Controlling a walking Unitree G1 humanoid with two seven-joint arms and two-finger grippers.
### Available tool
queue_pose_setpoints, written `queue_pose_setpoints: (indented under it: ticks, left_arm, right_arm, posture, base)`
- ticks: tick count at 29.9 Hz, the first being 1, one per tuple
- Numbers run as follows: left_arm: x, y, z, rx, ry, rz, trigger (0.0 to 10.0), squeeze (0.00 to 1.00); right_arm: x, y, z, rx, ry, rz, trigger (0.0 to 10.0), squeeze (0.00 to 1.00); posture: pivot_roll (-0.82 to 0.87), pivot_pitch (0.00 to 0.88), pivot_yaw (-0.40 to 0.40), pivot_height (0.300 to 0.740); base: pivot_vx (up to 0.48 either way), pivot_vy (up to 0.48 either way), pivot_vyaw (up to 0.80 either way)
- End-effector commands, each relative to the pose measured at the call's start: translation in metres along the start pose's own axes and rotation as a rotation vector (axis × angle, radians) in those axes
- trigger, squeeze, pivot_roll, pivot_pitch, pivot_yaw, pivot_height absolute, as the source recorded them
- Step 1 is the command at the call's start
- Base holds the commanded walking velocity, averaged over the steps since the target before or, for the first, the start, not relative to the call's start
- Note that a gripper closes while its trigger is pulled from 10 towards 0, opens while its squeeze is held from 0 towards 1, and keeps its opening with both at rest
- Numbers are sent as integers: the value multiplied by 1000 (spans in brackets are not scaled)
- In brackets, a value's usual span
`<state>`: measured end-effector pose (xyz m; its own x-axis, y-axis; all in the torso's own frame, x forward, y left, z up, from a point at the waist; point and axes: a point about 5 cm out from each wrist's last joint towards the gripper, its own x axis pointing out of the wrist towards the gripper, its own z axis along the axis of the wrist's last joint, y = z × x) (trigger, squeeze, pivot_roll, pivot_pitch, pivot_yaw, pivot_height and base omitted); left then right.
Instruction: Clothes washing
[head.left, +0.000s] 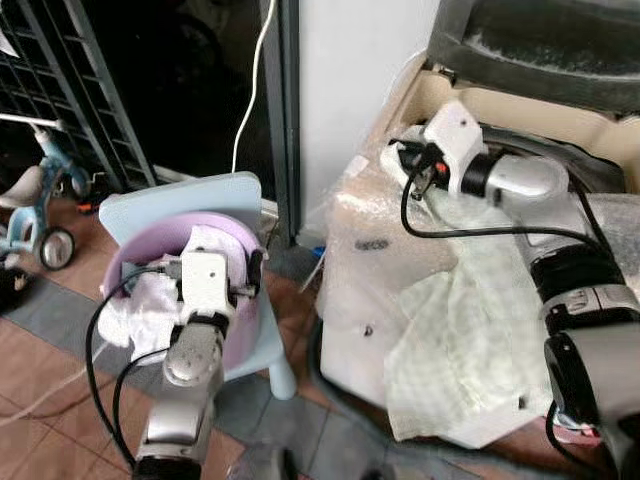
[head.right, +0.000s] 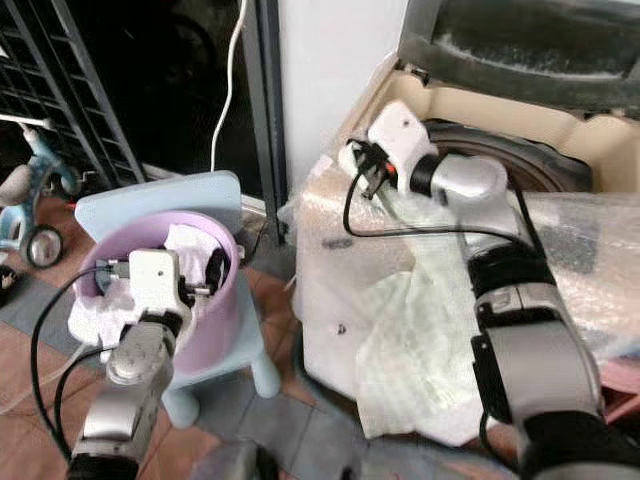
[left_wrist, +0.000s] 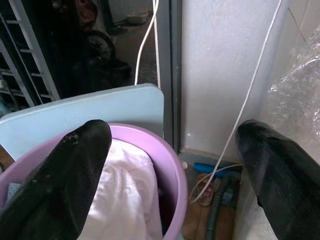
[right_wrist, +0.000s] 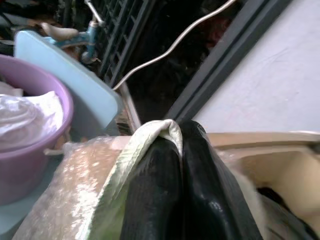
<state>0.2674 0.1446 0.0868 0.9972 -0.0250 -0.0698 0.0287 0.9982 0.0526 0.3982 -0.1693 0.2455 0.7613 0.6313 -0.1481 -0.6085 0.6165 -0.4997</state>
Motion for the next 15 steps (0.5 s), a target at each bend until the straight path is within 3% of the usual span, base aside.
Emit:
queue_pose_setpoints:
  ticks: [1, 3, 6, 12, 14, 15]
  left_arm:
    - [0, -3, 4, 4, -10, 6, 10000, 0]
    - [-1, -2, 4, 3, -8, 13, 10000, 0]
    - [-2, -1, 4, -1, -7, 18, 10000, 0]
    - [-5, 1, 4, -9, -9, 18, 10000, 0]
    - [-5, 2, 5, -3, -17, 15, 10000, 0]
    - [-5, 2, 5, -3, -17, 15, 10000, 0]
  right_arm:
    - [-6, -29, 10, 69, 24, -165, 10000, 0]
    - [-15, -56, 29, 69, 17, -356, 10000, 0]
    - [-21, -69, 44, 60, -23, -434, 10000, 0]
    - [-23, -69, 54, 85, -144, -432, 10000, 0]
    - [-16, -53, 42, 19, -136, -358, 10000, 0]
    - [-16, -53, 42, 19, -136, -358, 10000, 0]
  posture:
    - [-42, 0, 8, 740]
    - [-36, 0, 1, 740]
    - [-34, 0, -3, 740]
    - [-39, 0, 2, 740]
    - [-49, 0, 18, 740]
    - [-49, 0, 18, 740]
  base:
    - [0, 0, 0]
    - [0, 0, 0]
    - [0, 0, 0]
    - [0, 0, 0]
    - [315, 0, 0]
    - [368, 0, 0]
